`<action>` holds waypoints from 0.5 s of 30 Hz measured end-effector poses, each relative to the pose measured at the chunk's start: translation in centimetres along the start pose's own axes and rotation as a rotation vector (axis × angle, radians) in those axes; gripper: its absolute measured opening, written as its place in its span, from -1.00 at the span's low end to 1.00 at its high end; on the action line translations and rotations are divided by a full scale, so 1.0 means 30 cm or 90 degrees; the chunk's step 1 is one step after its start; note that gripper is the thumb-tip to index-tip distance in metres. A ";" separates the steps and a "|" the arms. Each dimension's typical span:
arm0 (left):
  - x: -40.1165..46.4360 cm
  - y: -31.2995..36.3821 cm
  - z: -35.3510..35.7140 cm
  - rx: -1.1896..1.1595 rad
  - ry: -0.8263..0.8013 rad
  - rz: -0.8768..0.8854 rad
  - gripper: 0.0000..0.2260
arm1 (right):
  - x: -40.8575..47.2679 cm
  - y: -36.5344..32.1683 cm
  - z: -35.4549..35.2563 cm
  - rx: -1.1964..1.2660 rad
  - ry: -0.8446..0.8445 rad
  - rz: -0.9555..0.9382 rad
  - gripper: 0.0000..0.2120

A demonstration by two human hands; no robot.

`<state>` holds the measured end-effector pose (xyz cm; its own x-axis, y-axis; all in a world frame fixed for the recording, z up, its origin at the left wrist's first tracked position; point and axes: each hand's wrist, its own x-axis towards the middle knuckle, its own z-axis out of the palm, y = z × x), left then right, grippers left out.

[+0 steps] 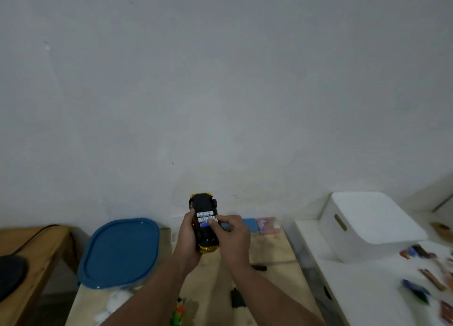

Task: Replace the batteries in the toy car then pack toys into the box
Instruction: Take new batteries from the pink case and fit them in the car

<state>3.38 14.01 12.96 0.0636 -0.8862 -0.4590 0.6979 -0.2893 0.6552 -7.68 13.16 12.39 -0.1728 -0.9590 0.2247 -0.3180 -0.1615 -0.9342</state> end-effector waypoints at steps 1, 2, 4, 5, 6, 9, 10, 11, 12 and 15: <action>-0.003 0.002 0.004 -0.002 0.000 0.003 -0.51 | -0.006 -0.007 0.004 -0.018 0.009 -0.018 -0.87; -0.003 0.004 0.006 -0.003 -0.002 0.004 -0.51 | -0.011 -0.011 0.007 -0.040 0.010 -0.035 -0.84; -0.002 0.011 0.006 0.003 -0.001 0.010 -0.51 | -0.024 -0.014 0.004 -0.113 -0.014 -0.085 -0.77; 0.000 0.016 0.005 0.014 0.003 0.014 -0.50 | -0.034 -0.015 -0.003 -0.165 -0.034 -0.120 -0.72; 0.004 0.022 0.003 0.032 0.007 0.017 -0.50 | -0.042 -0.013 -0.010 -0.228 -0.056 -0.163 -0.68; 0.018 0.034 -0.009 0.095 0.008 0.008 -0.50 | -0.043 0.004 -0.036 -0.433 -0.126 -0.284 -0.54; 0.022 0.035 -0.016 0.112 0.009 0.001 -0.51 | -0.037 0.008 -0.045 -0.456 -0.163 -0.286 -0.51; 0.024 0.037 -0.021 0.127 0.009 -0.005 -0.52 | -0.028 0.011 -0.055 -0.437 -0.201 -0.260 -0.51; 0.028 0.036 -0.028 0.137 0.007 -0.008 -0.52 | -0.018 0.019 -0.066 -0.378 -0.229 -0.213 -0.53; 0.035 0.035 -0.042 0.123 -0.018 -0.021 -0.53 | 0.003 0.087 -0.119 -0.232 -0.152 -0.043 -0.67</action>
<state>5.07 13.22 12.40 0.0209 -0.8841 -0.4669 0.5492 -0.3800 0.7442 -11.85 13.48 10.97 0.0667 -0.9830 0.1708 -0.6368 -0.1738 -0.7512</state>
